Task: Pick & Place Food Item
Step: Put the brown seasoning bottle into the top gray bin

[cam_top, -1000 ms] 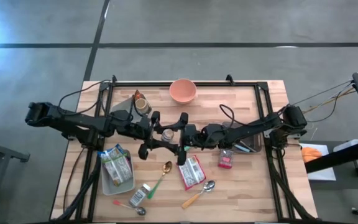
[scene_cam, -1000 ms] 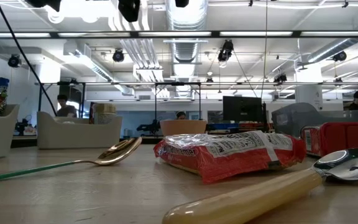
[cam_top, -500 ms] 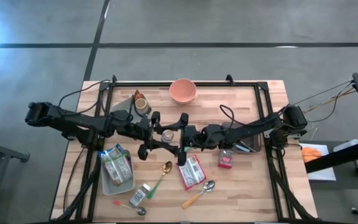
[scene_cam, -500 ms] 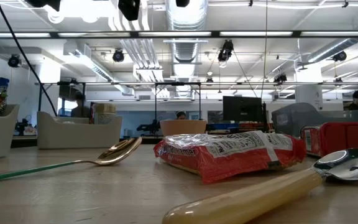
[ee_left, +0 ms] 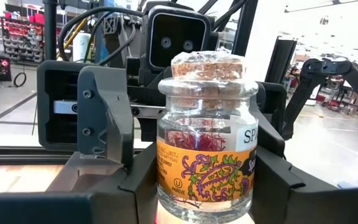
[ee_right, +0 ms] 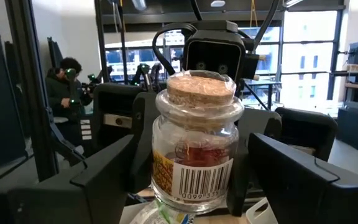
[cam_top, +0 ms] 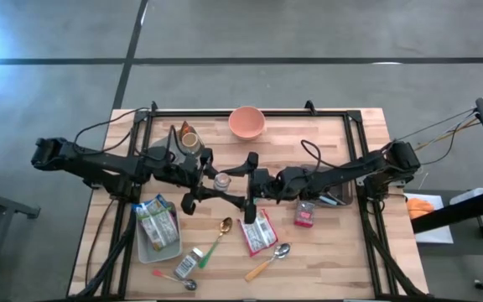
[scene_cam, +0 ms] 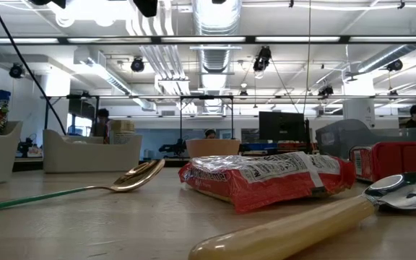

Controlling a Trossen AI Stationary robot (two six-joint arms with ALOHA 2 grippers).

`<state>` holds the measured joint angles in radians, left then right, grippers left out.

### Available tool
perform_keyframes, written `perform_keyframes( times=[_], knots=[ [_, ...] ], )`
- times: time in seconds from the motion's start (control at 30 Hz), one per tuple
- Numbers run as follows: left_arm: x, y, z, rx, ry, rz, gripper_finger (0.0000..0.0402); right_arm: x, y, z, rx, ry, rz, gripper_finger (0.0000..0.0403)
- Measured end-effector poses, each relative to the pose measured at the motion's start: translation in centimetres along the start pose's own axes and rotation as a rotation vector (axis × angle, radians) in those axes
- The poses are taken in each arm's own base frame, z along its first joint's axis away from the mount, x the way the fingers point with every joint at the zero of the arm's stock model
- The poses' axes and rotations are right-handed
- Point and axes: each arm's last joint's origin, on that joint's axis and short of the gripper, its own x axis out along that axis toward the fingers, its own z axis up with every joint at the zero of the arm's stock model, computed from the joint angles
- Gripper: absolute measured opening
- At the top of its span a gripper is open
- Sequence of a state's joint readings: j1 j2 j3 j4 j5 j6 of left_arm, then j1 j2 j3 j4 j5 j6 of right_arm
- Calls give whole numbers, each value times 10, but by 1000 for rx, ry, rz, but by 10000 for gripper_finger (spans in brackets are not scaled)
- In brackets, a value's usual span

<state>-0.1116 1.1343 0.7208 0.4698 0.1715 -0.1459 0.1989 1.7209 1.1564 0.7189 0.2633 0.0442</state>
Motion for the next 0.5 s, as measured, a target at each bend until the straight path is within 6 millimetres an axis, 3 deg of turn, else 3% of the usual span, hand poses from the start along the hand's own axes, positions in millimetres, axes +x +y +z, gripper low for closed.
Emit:
perform_keyframes(
  times=[0.5],
  knots=[
    [1, 0, -3, 30, 19, 1, 179, 0, 1, 1, 12, -17, 13, 302]
  ],
)
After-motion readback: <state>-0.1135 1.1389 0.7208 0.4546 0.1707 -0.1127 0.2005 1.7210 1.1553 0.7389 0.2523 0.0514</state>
